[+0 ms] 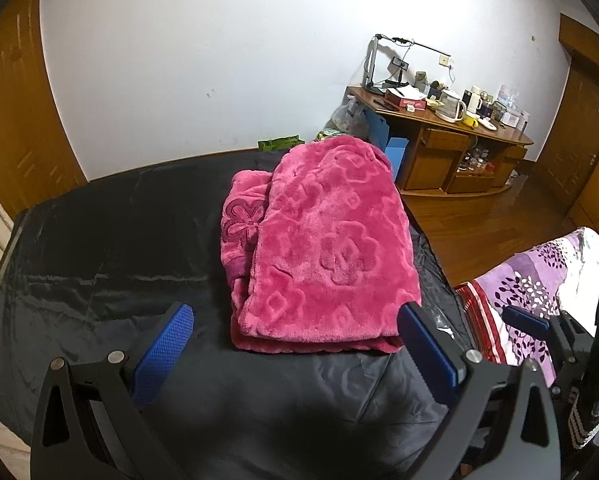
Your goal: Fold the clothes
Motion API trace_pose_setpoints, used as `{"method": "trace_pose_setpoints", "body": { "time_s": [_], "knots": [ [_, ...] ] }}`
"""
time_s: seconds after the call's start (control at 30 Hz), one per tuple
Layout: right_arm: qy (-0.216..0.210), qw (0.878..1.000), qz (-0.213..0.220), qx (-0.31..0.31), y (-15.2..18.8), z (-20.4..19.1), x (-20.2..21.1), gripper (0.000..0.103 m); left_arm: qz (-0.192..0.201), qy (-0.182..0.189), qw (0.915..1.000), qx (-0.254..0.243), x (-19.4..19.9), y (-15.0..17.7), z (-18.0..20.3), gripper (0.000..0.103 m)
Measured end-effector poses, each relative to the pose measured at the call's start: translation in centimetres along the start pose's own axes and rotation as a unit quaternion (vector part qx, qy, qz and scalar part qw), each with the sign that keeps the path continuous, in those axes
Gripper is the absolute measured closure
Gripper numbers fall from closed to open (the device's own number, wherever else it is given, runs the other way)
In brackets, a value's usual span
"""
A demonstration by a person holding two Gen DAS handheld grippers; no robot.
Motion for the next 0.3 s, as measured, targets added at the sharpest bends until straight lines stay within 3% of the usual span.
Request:
{"method": "trace_pose_setpoints", "body": {
  "time_s": [0.3],
  "knots": [
    [-0.005, 1.0, -0.005, 0.0, 0.07, -0.52, -0.69, 0.0, -0.012, -0.005, 0.9999, -0.002, -0.64, 0.39, -0.58, 0.001]
  ]
}}
Point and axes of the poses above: each gripper's, at about its wrist camera, not at the fingertips, and x roughly against the way its jaws point, z to its right, y to its underside, the point moved 9 cm from there along -x, roughly the way its jaws point, and after that the axes turned 13 degrees about -y, right-handed, at the moved point
